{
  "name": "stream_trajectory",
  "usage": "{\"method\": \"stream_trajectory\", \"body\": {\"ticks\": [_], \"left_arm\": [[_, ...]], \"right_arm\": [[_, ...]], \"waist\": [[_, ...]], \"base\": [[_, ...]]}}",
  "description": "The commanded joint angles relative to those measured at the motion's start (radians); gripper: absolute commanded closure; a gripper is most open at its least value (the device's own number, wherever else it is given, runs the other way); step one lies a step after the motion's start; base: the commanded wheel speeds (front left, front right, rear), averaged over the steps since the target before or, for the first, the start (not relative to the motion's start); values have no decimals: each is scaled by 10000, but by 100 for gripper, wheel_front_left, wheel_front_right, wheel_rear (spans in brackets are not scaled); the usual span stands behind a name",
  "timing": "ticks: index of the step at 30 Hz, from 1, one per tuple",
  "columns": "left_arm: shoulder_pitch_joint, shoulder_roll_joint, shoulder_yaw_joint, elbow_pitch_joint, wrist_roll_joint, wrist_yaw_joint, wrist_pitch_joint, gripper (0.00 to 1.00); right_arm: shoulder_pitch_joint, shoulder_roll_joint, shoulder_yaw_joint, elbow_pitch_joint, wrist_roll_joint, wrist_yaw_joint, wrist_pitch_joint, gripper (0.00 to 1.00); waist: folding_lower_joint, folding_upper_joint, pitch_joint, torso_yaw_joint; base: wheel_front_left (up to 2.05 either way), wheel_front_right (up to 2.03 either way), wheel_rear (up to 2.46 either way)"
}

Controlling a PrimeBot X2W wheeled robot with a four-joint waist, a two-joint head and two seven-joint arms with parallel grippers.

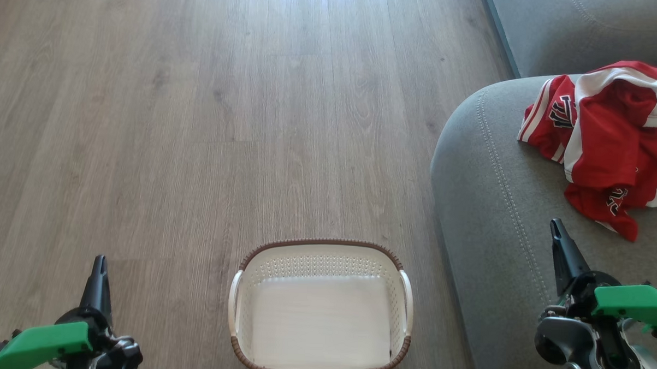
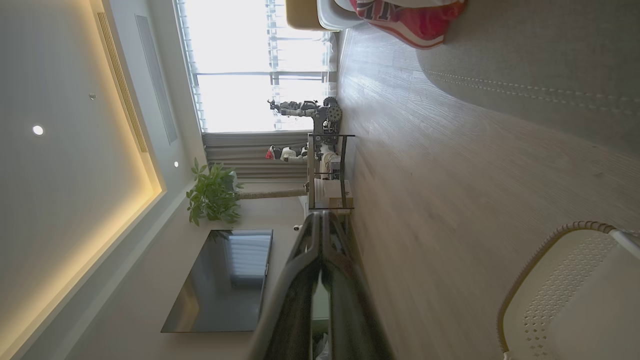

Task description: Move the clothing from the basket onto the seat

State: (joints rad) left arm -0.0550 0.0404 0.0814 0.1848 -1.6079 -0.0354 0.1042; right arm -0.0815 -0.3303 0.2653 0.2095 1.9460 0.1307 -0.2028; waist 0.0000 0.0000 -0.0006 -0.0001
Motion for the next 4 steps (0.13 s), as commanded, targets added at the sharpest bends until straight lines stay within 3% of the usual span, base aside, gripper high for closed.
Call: {"method": "stream_trajectory", "body": {"ticks": [1, 4], "left_arm": [[-457, 99, 342, -354, -5, -80, 78, 100], [-457, 99, 342, -354, -5, -80, 78, 100]], "right_arm": [[-496, -284, 151, -392, 80, 0, -80, 100], [-498, -296, 167, -398, 93, 0, -93, 100]], "waist": [[0, 0, 0, 0], [0, 0, 0, 0]], "base": [[0, 0, 0], [0, 0, 0]]}}
